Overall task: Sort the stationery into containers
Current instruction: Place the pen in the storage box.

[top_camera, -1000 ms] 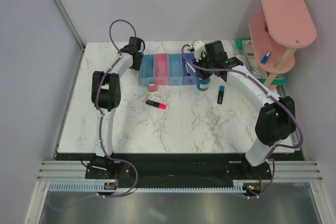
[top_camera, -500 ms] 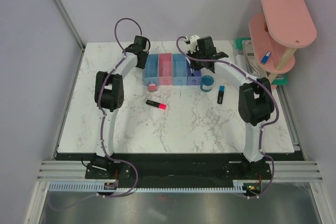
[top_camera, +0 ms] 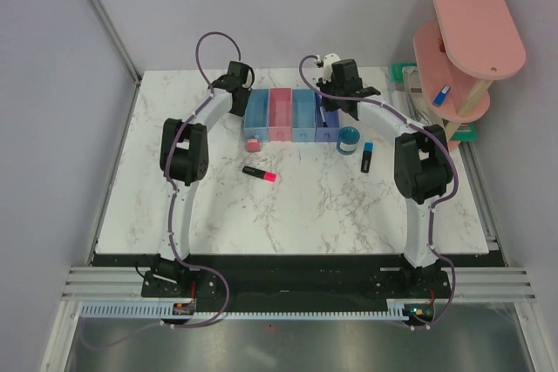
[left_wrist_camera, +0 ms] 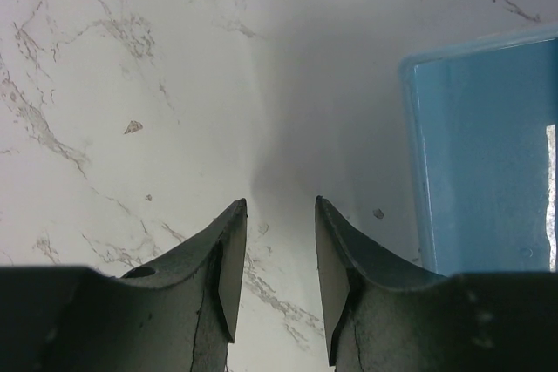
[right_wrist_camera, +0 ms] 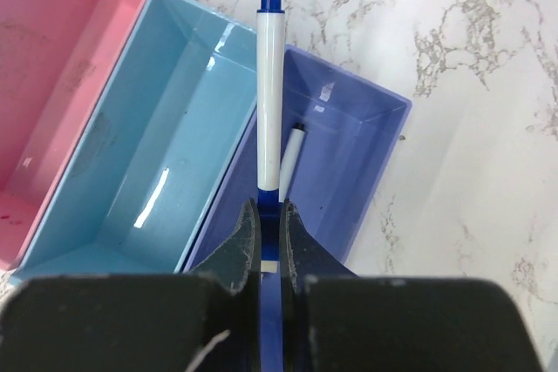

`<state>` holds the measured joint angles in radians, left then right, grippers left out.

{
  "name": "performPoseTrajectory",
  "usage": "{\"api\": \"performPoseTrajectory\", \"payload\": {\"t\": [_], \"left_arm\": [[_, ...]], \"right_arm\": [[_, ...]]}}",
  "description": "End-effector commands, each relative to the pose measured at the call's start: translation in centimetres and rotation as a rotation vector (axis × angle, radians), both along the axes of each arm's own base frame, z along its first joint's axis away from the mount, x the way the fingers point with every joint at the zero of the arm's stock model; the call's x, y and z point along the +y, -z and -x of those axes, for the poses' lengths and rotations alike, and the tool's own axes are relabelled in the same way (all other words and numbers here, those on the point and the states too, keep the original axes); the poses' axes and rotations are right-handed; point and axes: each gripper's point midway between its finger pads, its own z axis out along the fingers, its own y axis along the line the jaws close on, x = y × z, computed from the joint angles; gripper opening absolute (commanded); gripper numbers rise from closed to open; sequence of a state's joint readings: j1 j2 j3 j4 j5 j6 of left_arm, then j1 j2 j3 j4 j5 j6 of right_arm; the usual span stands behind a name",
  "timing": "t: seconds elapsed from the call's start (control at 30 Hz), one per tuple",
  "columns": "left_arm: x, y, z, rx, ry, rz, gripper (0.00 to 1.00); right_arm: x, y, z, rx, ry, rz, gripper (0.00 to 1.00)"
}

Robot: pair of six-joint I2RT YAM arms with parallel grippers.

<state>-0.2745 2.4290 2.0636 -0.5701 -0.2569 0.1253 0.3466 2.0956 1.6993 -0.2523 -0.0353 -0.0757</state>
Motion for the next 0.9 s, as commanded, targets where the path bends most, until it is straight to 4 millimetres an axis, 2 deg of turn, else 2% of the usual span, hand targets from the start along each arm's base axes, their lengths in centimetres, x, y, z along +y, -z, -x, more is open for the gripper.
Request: {"api": "performPoseTrajectory", "payload": {"t": [0.0, 0.1, 0.27, 0.43, 0.5, 0.53, 0.6, 0.63, 0.67, 0.7, 0.73, 0.87], "left_arm": [[-0.5, -0.8, -0.3, -0.025, 0.019, -0.001, 0.45], [-0.1, -1.3, 0.0, -0.028, 0.017, -0.011, 0.46], [0.5, -3.3, 0.7, -0.047, 0.014, -0.013, 0.49], [1.1, -4.5, 1.4, -0.054, 0.018, -0.023, 0.52], [1.3, -5.4, 1.7, -0.065, 0.021, -0.027, 0.53], [1.6, -5.1, 2.1, -0.056, 0.020, -0.031, 0.53], [1.9, -6.2, 2.3, -0.076, 0.021, -0.032, 0.53], [2.2, -5.9, 2.7, -0.069, 0.021, -0.036, 0.54], [2.3, -6.1, 2.8, -0.070, 0.027, -0.038, 0.54], [2.4, -7.0, 3.0, -0.087, 0.033, -0.035, 0.54], [2.5, -6.8, 3.3, -0.087, 0.049, -0.042, 0.54], [2.1, -7.6, 4.6, -0.113, 0.129, -0.036, 0.54]], "right_arm": [[-0.7, -1.7, -0.7, -0.063, 0.046, -0.024, 0.00], [-1.3, -0.9, -0.5, -0.049, 0.052, -0.017, 0.00], [-1.7, 0.3, -0.1, -0.028, 0.059, -0.012, 0.01], [-1.7, 0.8, 0.1, -0.017, 0.059, -0.010, 0.05], [-2.1, 0.8, 0.1, -0.021, 0.073, 0.006, 0.09], [-2.1, 0.9, 0.2, -0.017, 0.074, 0.004, 0.12], [-2.1, 0.9, 0.3, -0.018, 0.069, 0.008, 0.24], [-2.1, 0.9, 0.3, -0.017, 0.068, 0.009, 0.29], [-2.2, 0.9, 0.3, -0.016, 0.069, 0.011, 0.38], [-2.1, 0.9, 0.4, -0.013, 0.063, 0.015, 0.42], [-2.1, 0.7, 0.2, -0.018, 0.063, 0.015, 0.49], [-2.1, -0.2, 0.2, -0.025, 0.057, 0.020, 0.63]]}}
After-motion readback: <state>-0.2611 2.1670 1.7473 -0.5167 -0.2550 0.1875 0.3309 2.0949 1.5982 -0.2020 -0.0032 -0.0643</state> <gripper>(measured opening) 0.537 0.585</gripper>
